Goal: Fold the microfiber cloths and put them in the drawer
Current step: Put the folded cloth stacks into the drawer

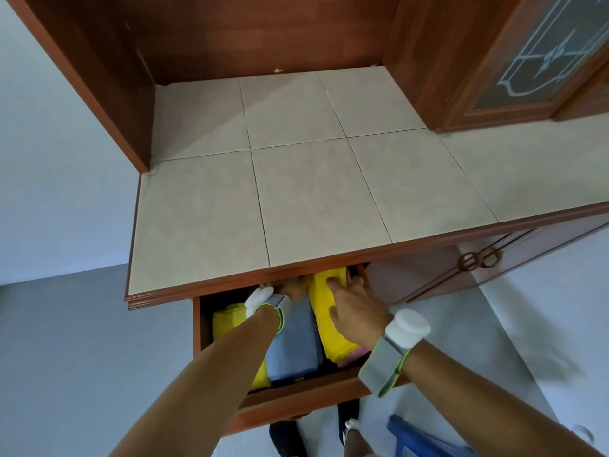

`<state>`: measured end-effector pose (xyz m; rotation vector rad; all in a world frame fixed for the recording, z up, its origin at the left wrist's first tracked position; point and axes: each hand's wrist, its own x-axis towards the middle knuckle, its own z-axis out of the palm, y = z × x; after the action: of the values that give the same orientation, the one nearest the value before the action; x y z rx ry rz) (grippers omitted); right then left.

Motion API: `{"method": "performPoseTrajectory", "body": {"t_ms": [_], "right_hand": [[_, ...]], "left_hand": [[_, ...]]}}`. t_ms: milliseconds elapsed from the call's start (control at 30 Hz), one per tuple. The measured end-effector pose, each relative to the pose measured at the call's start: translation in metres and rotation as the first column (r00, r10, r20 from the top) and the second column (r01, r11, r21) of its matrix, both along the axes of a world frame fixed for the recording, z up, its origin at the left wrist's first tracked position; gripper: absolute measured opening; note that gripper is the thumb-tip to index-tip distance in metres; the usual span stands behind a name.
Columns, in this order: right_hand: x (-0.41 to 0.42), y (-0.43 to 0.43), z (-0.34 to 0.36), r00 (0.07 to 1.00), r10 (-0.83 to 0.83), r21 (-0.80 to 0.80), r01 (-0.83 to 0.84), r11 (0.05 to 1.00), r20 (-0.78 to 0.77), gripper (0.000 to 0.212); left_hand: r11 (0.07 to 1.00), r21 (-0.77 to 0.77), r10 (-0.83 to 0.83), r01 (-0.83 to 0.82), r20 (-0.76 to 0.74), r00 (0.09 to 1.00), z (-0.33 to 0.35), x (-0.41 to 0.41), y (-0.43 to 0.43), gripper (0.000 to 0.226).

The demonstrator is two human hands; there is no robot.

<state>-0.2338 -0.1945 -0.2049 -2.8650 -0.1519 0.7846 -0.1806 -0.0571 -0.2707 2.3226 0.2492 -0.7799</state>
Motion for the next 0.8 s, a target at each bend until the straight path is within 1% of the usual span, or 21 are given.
{"method": "performPoseTrajectory", "body": {"t_ms": [100,167,233,267,300,333,400,433,500,533,567,600,633,667,700,733,800], "right_hand": [[-0.004,0.005,-0.024,0.997,0.062,-0.078,-0.065,0.995,-0.043,0.055],[-0.003,0.003,-0.037,0.993,0.099,-0.108,-0.106,0.988,-0.068,0.06],[0.0,0.001,-0.046,0.982,0.162,-0.143,-0.175,0.974,-0.099,0.065],[0.002,-0.001,-0.049,0.976,0.183,-0.163,-0.2,0.966,-0.116,0.067],[0.004,-0.001,-0.051,0.973,0.191,-0.176,-0.212,0.961,-0.127,0.068],[0.004,-0.001,-0.052,0.972,0.195,-0.176,-0.216,0.96,-0.128,0.068],[0.001,0.002,-0.046,0.975,0.21,-0.19,-0.22,0.957,-0.071,0.06],[0.0,0.004,-0.042,0.975,0.224,-0.205,-0.222,0.953,-0.013,0.054],[-0.001,0.009,-0.029,0.963,0.257,-0.228,-0.234,0.945,0.08,0.047],[0.001,0.01,-0.024,0.957,0.277,-0.224,-0.253,0.941,0.083,0.045],[0.004,0.009,-0.023,0.957,0.287,-0.205,-0.27,0.941,0.054,0.045],[0.007,0.008,-0.023,0.956,0.295,-0.182,-0.291,0.939,-0.004,0.048],[0.012,0.004,-0.027,0.947,0.313,-0.163,-0.321,0.933,-0.073,0.058],[0.017,0.001,-0.032,0.927,0.347,-0.155,-0.367,0.917,-0.146,0.068],[0.02,-0.002,-0.038,0.903,0.378,-0.146,-0.41,0.9,-0.206,0.074],[0.022,-0.003,-0.044,0.88,0.406,-0.133,-0.446,0.885,-0.246,0.074],[0.021,-0.004,-0.055,0.856,0.432,-0.12,-0.479,0.87,-0.284,0.067]], "left_hand": [[0.999,0.035,-0.018,0.018,-0.008,1.0,-0.021,0.003,0.002,0.042],[0.996,0.082,-0.019,0.02,-0.004,1.0,-0.037,0.004,0.002,0.045],[0.995,0.091,-0.032,0.031,0.006,0.999,-0.046,0.006,0.002,0.051],[0.993,0.111,-0.052,0.045,0.066,0.996,-0.046,0.006,0.0,0.054],[0.987,0.156,-0.06,0.031,0.182,0.982,-0.043,0.006,0.0,0.055],[0.979,0.198,-0.098,0.041,0.289,0.952,-0.037,0.005,-0.001,0.052],[0.97,0.233,-0.155,0.073,0.36,0.92,-0.019,-0.01,0.001,0.039],[0.957,0.262,-0.216,0.12,0.375,0.902,-0.009,-0.02,0.005,0.044],[0.936,0.299,-0.282,0.186,0.321,0.904,0.004,-0.04,0.015,0.07],[0.909,0.321,-0.36,0.265,0.286,0.888,0.004,-0.05,0.024,0.078],[0.872,0.357,-0.443,0.336,0.28,0.852,-0.001,-0.059,0.033,0.084],[0.821,0.404,-0.529,0.404,0.271,0.804,-0.003,-0.067,0.04,0.091],[0.769,0.447,-0.602,0.457,0.265,0.753,-0.007,-0.073,0.043,0.099],[0.725,0.473,-0.649,0.5,0.229,0.725,-0.019,-0.08,0.045,0.105],[0.706,0.478,-0.662,0.523,0.183,0.726,-0.03,-0.083,0.045,0.11],[0.694,0.48,-0.658,0.536,0.122,0.743,-0.037,-0.084,0.043,0.114],[0.684,0.521,-0.636,0.511,0.082,0.767,-0.037,-0.086,0.032,0.121]]}}
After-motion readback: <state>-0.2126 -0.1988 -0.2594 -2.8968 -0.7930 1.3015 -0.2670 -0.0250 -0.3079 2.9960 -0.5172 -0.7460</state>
